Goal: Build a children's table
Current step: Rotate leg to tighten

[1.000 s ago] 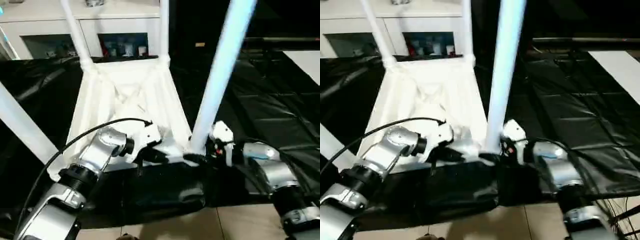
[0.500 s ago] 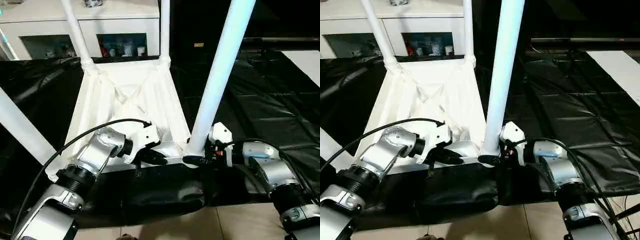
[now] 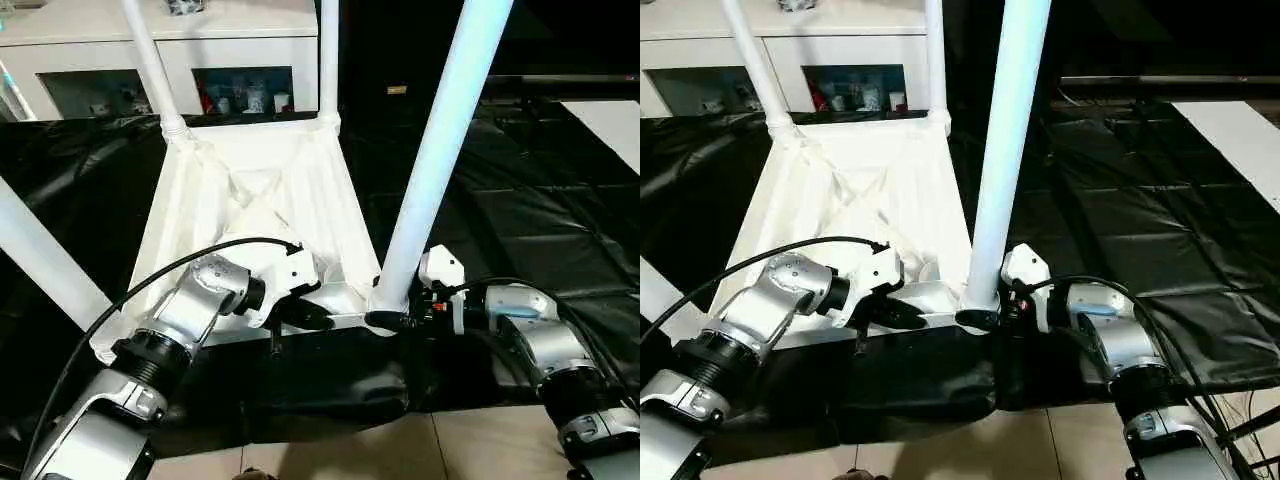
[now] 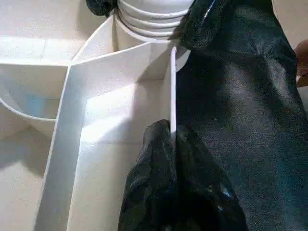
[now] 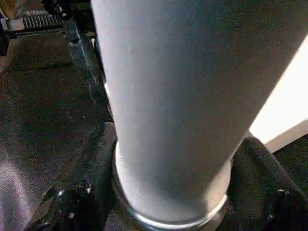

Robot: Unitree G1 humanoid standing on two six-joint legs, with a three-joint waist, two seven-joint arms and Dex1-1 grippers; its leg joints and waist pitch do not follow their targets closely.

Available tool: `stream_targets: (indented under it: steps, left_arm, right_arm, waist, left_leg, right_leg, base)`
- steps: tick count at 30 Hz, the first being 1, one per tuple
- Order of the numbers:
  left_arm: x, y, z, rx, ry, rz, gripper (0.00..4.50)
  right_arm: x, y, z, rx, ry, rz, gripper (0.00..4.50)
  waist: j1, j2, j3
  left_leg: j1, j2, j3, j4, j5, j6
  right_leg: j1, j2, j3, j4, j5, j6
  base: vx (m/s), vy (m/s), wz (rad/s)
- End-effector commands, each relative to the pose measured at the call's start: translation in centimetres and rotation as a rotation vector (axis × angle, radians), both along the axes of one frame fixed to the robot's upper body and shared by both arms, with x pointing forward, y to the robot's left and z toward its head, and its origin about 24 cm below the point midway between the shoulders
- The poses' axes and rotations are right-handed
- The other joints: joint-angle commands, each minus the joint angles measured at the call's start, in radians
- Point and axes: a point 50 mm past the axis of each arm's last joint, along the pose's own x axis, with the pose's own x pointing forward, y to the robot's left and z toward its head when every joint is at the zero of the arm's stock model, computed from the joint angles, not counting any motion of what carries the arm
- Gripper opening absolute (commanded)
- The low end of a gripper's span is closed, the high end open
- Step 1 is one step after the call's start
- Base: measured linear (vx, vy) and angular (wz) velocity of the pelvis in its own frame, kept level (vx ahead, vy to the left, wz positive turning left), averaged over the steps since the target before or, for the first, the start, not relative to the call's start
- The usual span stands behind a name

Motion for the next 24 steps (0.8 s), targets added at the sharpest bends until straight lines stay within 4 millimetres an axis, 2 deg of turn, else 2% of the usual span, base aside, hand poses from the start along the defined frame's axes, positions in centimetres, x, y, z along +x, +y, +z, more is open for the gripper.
stream_targets:
  steps: [1, 3, 5, 6, 8, 9, 10, 11, 13, 14, 16, 17, 19, 20, 22, 23, 24]
  left_arm:
    - [-0.7, -0.1, -0.7, 0.004, 0.047, -0.035, 0.00]
    - [-0.3, -0.3, -0.7, -0.001, 0.031, 0.009, 0.00]
    - [0.3, -0.5, -0.8, 0.002, 0.013, 0.072, 0.00]
    - [0.6, -0.6, -0.9, 0.005, 0.001, 0.111, 0.00]
    - [1.1, -0.9, -1.0, 0.005, -0.017, 0.166, 0.00]
    - [1.5, -1.1, -1.0, 0.000, -0.026, 0.203, 0.00]
    - [1.7, -1.3, -1.0, -0.005, -0.033, 0.234, 0.00]
    - [1.9, -1.6, -1.0, -0.006, -0.041, 0.253, 0.00]
    - [2.2, -1.9, -1.0, -0.006, -0.052, 0.282, 0.00]
    - [2.5, -2.1, -1.0, -0.007, -0.060, 0.321, 0.00]
    - [2.7, -2.3, -1.0, -0.001, -0.070, 0.338, 0.00]
    - [3.0, -2.5, -1.1, 0.012, -0.086, 0.357, 0.00]
    - [3.0, -2.6, -1.2, 0.014, -0.091, 0.361, 0.00]
    - [3.1, -2.7, -1.2, 0.014, -0.093, 0.363, 0.00]
    - [3.1, -2.8, -1.3, 0.013, -0.093, 0.363, 0.00]
    - [3.0, -2.9, -1.3, 0.008, -0.090, 0.357, 0.00]
    - [3.0, -2.9, -1.3, 0.006, -0.090, 0.354, 0.00]
  right_arm:
    - [0.7, -0.4, 0.7, 0.037, -0.031, -0.073, 2.74]
    - [1.1, 0.0, 0.5, 0.093, -0.023, -0.180, 2.73]
    - [1.5, 0.8, 0.1, 0.140, -0.028, -0.301, 2.73]
    - [1.6, 1.3, -0.2, 0.155, -0.029, -0.369, 2.73]
    - [2.0, 2.2, -0.7, 0.173, -0.027, -0.495, 2.72]
    - [2.2, 2.7, -1.1, 0.164, -0.031, -0.572, 2.72]
    - [2.5, 3.2, -1.4, 0.153, -0.039, -0.653, 2.72]
    - [2.8, 3.6, -1.6, 0.149, -0.039, -0.723, 2.72]
    - [3.1, 4.3, -1.8, 0.135, -0.043, -0.802, 2.72]
    - [3.4, 4.9, -1.9, 0.115, -0.051, -0.898, 2.72]
    - [3.6, 5.3, -2.0, 0.106, -0.048, -0.962, 2.72]
    - [3.8, 5.9, -2.0, 0.129, -0.035, -1.069, 2.72]
    - [3.7, 6.7, -2.0, 0.132, -0.037, -1.098, 2.72]
    - [3.7, 8.1, -1.6, 0.133, -0.061, -1.049, 2.72]
    - [3.8, 8.8, -1.1, 0.170, -0.075, -1.028, 2.72]
    - [3.7, 9.1, -1.1, 0.198, -0.057, -1.012, 2.72]
    - [3.5, 9.5, -1.2, 0.214, -0.037, -0.985, 2.72]
  waist:
    - [-0.001, -0.010, -0.069]
    - [-0.002, -0.011, -0.067]
    - [-0.009, -0.012, -0.063]
    - [-0.011, -0.015, -0.062]
    - [-0.021, -0.013, -0.060]
    - [-0.024, -0.012, -0.058]
    - [-0.031, -0.010, -0.056]
    - [-0.039, -0.009, -0.057]
    - [-0.050, -0.010, -0.056]
    - [-0.053, -0.006, -0.057]
    - [-0.057, -0.007, -0.058]
    - [-0.057, -0.007, -0.058]
    - [-0.056, -0.006, -0.059]
    - [-0.056, -0.007, -0.059]
    - [-0.056, -0.008, -0.060]
    - [-0.056, -0.013, -0.060]
    - [-0.054, -0.011, -0.060]
  left_leg:
    - [0.019, 0.040, -0.015, -0.057, -0.193, 0.083]
    - [0.019, 0.040, -0.016, -0.058, -0.200, 0.079]
    - [0.018, 0.038, -0.020, -0.064, -0.241, 0.049]
    - [0.019, 0.038, -0.020, -0.066, -0.253, 0.041]
    - [0.023, 0.037, -0.023, -0.070, -0.297, 0.014]
    - [0.021, 0.036, -0.023, -0.070, -0.301, 0.011]
    - [0.024, 0.035, -0.024, -0.074, -0.319, -0.005]
    - [0.021, 0.033, -0.026, -0.075, -0.321, -0.019]
    - [0.018, 0.031, -0.030, -0.078, -0.340, -0.025]
    - [0.020, 0.031, -0.029, -0.076, -0.345, -0.023]
    - [0.023, 0.029, -0.028, -0.075, -0.350, -0.024]
    - [0.023, 0.029, -0.027, -0.076, -0.348, -0.019]
    - [0.026, 0.030, -0.026, -0.075, -0.349, -0.017]
    - [0.025, 0.031, -0.026, -0.076, -0.348, -0.015]
    - [0.023, 0.030, -0.025, -0.076, -0.343, -0.009]
    - [0.023, 0.031, -0.024, -0.075, -0.340, -0.003]
    - [0.022, 0.030, -0.024, -0.075, -0.336, 0.001]
  right_leg:
    - [0.049, -0.051, 0.034, -0.056, -0.116, -0.268]
    - [0.047, -0.051, 0.035, -0.058, -0.139, -0.264]
    - [0.046, -0.054, 0.036, -0.064, -0.215, -0.244]
    - [0.046, -0.054, 0.035, -0.067, -0.239, -0.236]
    - [0.041, -0.055, 0.037, -0.075, -0.307, -0.210]
    - [0.039, -0.055, 0.038, -0.075, -0.312, -0.207]
    - [0.035, -0.054, 0.038, -0.079, -0.335, -0.199]
    - [0.037, -0.055, 0.037, -0.077, -0.346, -0.192]
    - [0.039, -0.054, 0.035, -0.080, -0.362, -0.181]
    - [0.035, -0.055, 0.037, -0.083, -0.356, -0.181]
    - [0.033, -0.053, 0.037, -0.082, -0.337, -0.190]
    - [0.033, -0.053, 0.038, -0.083, -0.330, -0.189]
    - [0.029, -0.053, 0.039, -0.083, -0.314, -0.192]
    - [0.031, -0.050, 0.039, -0.081, -0.296, -0.193]
    - [0.033, -0.051, 0.039, -0.079, -0.275, -0.194]
    - [0.035, -0.052, 0.040, -0.079, -0.265, -0.195]
    - [0.036, -0.052, 0.040, -0.078, -0.261, -0.197]
  base:
    - [0.000, 0.000, 0.00]
    - [0.000, 0.000, 0.00]
    - [0.000, 0.000, 0.00]
    - [0.000, 0.000, 0.00]
    - [0.000, 0.000, 0.00]
    - [0.000, 0.000, 0.00]
    - [0.000, 0.000, 0.00]
    - [0.000, 0.000, 0.00]
    - [0.000, 0.000, 0.00]
    - [0.000, 0.000, 0.00]
    - [0.000, 0.000, 0.00]
    - [0.000, 0.000, 0.00]
    - [0.000, 0.000, 0.00]
    - [0.000, 0.000, 0.00]
    - [0.000, 0.000, 0.00]
    - [0.000, 0.000, 0.00]
    - [0.000, 0.000, 0.00]
